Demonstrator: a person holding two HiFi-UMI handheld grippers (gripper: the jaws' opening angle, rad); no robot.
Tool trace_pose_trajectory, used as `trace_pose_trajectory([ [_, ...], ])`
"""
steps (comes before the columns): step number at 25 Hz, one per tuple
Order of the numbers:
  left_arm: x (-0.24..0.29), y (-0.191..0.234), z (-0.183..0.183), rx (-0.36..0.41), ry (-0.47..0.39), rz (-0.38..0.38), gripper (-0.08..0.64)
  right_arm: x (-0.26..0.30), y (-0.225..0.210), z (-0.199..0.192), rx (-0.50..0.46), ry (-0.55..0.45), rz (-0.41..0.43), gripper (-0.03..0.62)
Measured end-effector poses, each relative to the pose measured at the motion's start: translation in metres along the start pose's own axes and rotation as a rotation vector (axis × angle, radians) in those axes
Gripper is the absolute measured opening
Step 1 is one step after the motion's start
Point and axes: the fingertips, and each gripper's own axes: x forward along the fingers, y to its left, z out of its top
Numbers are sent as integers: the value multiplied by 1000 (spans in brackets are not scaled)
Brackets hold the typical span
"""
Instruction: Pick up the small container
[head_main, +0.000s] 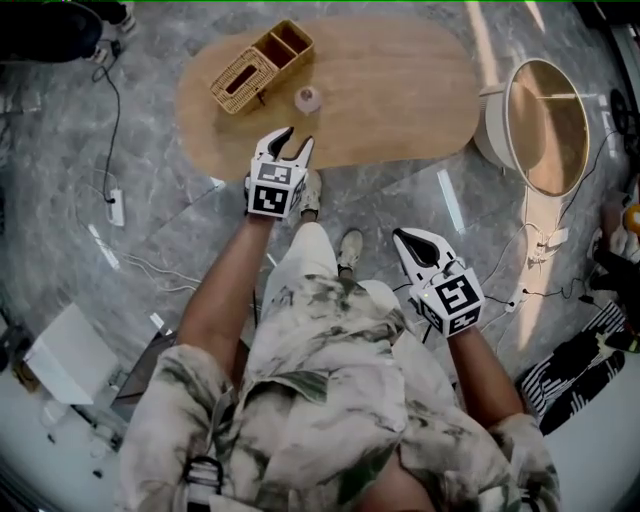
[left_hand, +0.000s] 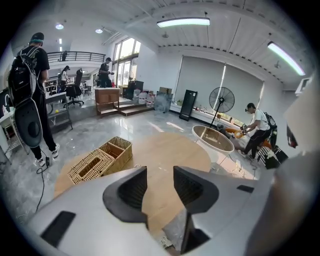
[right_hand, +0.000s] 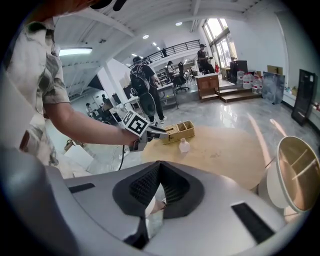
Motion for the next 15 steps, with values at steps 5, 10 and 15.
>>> trace_pose_trajectory([
  [5,43,21,-12,6,53,8,179,26,-16,9,24,9,0,20],
  [10,84,39,-30,10,90,23,179,53,-30,0,37,48,13,20],
  [15,122,58,-39,12,112,65,179,71,-47,-4,0,87,1,20],
])
